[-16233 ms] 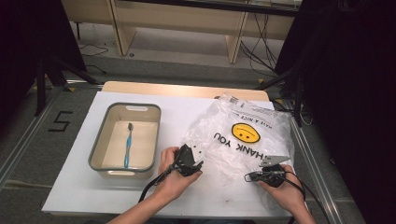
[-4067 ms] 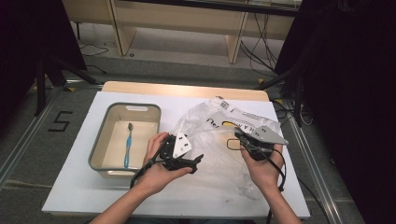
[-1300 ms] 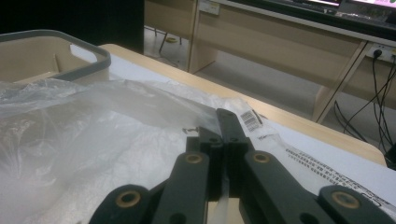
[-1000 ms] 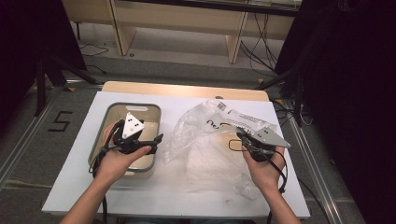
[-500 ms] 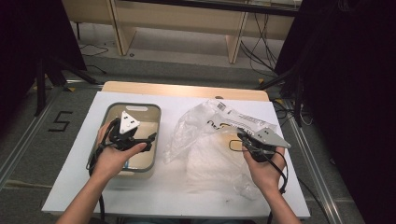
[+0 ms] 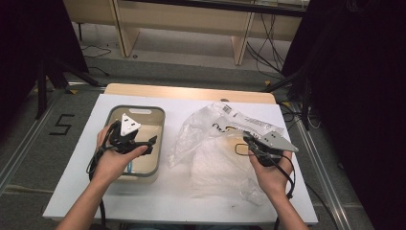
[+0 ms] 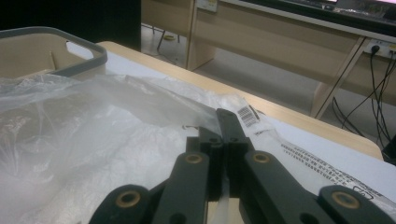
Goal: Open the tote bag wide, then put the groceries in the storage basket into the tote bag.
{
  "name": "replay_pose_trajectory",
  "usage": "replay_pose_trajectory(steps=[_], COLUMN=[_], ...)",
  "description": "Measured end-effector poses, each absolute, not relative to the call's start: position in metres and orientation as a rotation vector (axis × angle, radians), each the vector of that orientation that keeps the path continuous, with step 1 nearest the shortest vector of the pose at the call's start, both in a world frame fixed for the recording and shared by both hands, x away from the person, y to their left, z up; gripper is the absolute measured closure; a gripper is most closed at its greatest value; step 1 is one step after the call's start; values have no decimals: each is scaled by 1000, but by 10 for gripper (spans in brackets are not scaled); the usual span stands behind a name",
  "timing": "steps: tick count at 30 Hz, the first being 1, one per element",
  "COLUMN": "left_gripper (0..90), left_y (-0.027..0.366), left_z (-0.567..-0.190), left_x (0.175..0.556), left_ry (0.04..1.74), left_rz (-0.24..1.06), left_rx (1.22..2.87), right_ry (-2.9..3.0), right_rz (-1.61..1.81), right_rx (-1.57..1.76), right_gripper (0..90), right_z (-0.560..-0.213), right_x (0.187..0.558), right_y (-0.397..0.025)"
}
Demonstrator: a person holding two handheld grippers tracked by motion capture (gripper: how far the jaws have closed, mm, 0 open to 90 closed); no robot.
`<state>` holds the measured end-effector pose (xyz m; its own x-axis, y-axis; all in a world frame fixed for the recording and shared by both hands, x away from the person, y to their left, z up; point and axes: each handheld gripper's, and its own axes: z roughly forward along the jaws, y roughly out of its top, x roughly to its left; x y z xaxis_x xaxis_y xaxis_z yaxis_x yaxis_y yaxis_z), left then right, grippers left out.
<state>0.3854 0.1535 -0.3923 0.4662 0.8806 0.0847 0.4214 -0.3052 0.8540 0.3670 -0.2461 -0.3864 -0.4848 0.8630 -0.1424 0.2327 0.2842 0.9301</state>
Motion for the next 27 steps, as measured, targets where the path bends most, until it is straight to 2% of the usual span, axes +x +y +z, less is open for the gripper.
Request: replay_pose_trajectory(steps=[14,27], left_gripper=[215,247], left_y=[158,167], left_z=[-396,-402], left_x=[391,407], left_ry=[1138,1294], left_rz=[706,651], left_rx=[1928,1975], right_ry=[1901,1910], right_rz=[1201,1199], right_rx=[987,984], right_gripper=[900,900], right_z=[-388,-390], right_x=[368,362], right_y=[-245,-248])
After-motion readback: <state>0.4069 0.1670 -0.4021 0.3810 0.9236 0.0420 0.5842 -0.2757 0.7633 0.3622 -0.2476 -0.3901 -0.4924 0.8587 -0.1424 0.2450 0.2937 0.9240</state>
